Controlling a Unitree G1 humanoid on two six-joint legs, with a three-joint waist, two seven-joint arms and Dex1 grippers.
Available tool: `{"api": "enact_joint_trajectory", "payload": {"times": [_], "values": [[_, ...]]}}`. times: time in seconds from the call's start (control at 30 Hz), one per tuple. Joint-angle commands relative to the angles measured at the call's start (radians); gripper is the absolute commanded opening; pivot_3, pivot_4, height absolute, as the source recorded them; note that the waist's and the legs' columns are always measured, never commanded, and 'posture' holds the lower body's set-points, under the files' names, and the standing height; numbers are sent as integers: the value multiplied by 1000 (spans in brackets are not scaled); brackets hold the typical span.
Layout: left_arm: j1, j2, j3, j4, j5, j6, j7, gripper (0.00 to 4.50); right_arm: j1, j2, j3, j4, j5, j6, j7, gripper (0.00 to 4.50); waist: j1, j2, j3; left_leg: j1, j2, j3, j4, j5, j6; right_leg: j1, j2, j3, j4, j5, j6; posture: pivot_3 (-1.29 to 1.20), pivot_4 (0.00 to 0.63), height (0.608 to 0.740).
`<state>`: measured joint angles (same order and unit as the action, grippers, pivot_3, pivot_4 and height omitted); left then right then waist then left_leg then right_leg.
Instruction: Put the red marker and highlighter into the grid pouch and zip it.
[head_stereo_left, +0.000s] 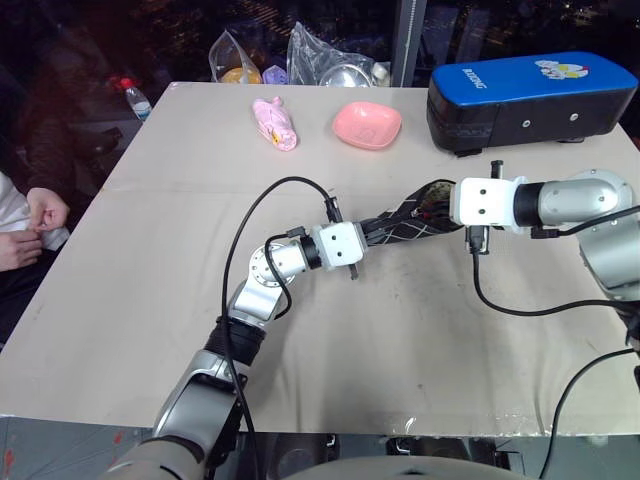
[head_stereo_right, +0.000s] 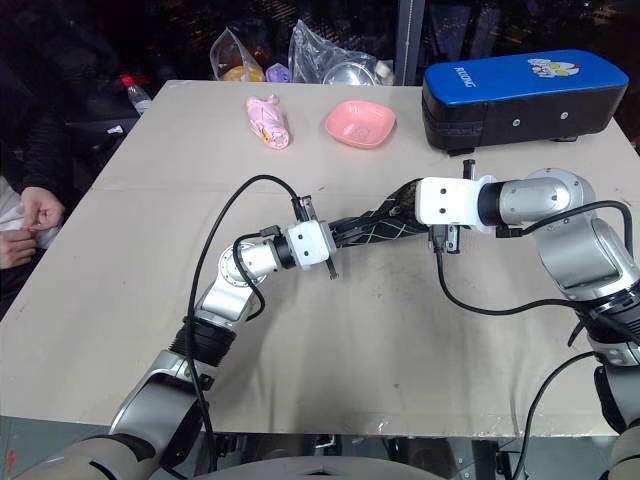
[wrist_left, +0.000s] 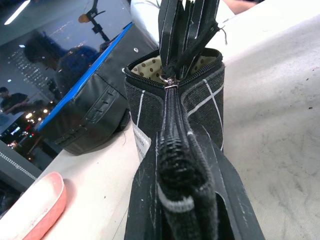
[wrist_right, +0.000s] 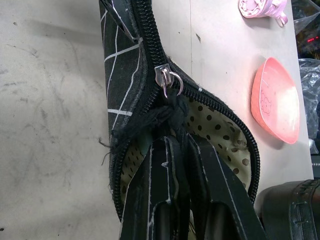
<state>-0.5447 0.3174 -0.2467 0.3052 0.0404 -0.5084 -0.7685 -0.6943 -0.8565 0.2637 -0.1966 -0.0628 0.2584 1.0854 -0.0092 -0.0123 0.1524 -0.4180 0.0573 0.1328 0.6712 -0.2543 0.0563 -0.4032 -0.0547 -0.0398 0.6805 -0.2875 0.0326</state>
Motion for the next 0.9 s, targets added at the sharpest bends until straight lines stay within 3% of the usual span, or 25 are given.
{"api": "enact_joint_trajectory", "payload": {"times": [0.03,0.4,0.5,0.9], "values": [[-14,0,1,-7,-3,-19,9,0,-21,3,-33,-30,0,-7,-8,190,0,0,0,0,0,0,0,0,0,0,0,0,0,0,0,0,150,740],[-13,1,2,-9,-2,-19,10,0,-23,3,-27,-38,2,7,16,190,0,0,0,0,0,0,0,0,0,0,0,0,0,0,0,0,150,740],[-11,1,1,-12,-1,-18,11,0,-20,13,-33,-40,-1,-7,4,923,0,0,0,0,0,0,0,0,0,0,0,0,0,0,0,0,150,740],[-17,-1,-2,-9,-1,-21,9,0,-37,59,-3,-12,-22,-28,-1,923,0,0,0,0,0,0,0,0,0,0,0,0,0,0,0,0,150,740]]}}
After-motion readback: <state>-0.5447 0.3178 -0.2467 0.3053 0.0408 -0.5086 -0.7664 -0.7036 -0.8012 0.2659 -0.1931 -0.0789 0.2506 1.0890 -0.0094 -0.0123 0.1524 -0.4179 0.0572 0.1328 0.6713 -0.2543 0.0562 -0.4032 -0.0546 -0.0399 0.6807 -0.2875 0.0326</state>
